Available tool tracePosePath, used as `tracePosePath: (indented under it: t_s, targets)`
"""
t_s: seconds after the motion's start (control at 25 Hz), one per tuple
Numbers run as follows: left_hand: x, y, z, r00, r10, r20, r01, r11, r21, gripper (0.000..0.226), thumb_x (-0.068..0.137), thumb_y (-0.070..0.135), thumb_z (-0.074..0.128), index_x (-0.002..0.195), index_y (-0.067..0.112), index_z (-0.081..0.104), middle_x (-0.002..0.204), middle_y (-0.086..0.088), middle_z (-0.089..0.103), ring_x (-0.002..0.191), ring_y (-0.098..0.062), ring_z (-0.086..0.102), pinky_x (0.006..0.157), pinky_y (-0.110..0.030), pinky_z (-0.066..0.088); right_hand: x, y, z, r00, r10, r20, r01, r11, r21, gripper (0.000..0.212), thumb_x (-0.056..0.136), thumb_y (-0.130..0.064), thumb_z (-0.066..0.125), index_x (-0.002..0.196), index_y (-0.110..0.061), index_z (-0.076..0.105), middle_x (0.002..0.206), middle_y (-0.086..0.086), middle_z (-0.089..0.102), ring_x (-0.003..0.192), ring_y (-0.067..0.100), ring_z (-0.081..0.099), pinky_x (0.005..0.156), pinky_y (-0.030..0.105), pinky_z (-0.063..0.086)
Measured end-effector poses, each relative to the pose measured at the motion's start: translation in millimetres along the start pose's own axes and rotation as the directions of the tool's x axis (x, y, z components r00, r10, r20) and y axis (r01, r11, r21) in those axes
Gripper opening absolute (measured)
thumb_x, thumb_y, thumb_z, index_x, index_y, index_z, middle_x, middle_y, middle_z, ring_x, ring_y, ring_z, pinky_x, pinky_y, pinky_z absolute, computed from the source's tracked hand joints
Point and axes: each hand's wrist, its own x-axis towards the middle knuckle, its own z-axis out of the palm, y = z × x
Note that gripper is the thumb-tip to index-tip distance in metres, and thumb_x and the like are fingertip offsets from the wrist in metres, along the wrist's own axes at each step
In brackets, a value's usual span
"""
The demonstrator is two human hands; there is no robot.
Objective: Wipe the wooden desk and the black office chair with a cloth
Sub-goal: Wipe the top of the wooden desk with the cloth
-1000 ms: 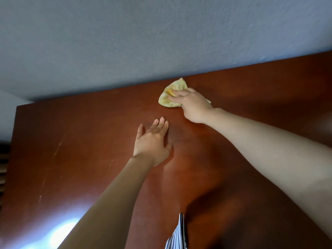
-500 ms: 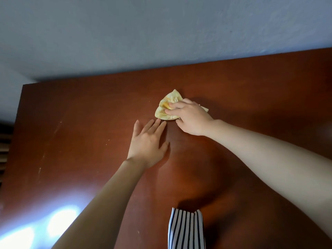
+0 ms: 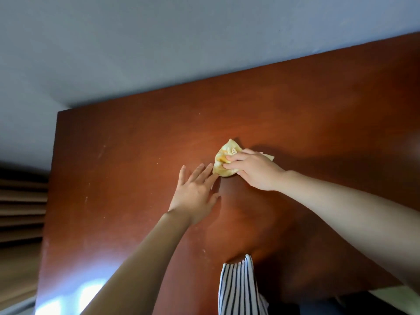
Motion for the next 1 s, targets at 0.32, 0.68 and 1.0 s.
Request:
tracePosePath:
  t_s: [0.32, 0.68, 1.0]
  targets:
    - [-59, -40, 10, 0.932, 0.342, 0.117, -0.357, 0.921, 0.152, 0.058, 0.098, 0.044, 0.032, 0.15, 0.029, 0.012, 0.16, 0.007, 0.001, 0.146, -0.013, -0.007, 0.109, -0.047, -0.019, -70, -84, 64, 0.918, 0.333, -0.215, -0.319, 0.943, 0.098, 0.038, 0.097, -0.012, 0.047, 0.133, -0.024, 0.053, 0.143, -0.006, 0.045, 0.128, 0.02, 0.039, 0.106, 0.027, 0.03]
    - [-141, -67, 36, 0.878, 0.437, 0.198, -0.461, 0.882, 0.097, 0.057, 0.099, 0.042, 0.032, 0.151, 0.028, 0.012, 0.16, 0.007, -0.001, 0.146, -0.014, -0.009, 0.111, -0.049, -0.016, -121, -202, 145, 0.73, 0.619, -0.29, -0.583, 0.785, 0.208, 0.044, 0.098, -0.011, 0.041, 0.138, -0.027, 0.045, 0.148, -0.006, 0.038, 0.133, 0.02, 0.033, 0.11, 0.029, 0.024]
    - [-164, -61, 44, 0.881, 0.427, 0.205, -0.447, 0.892, 0.066, 0.059, 0.1, 0.043, 0.033, 0.151, 0.027, 0.01, 0.16, 0.007, -0.005, 0.145, -0.014, -0.012, 0.111, -0.05, -0.016, -154, -247, 172, 0.802, 0.537, -0.262, -0.515, 0.843, 0.153, 0.041, 0.098, -0.013, 0.045, 0.136, -0.027, 0.049, 0.146, -0.005, 0.041, 0.129, 0.017, 0.039, 0.102, 0.033, 0.034]
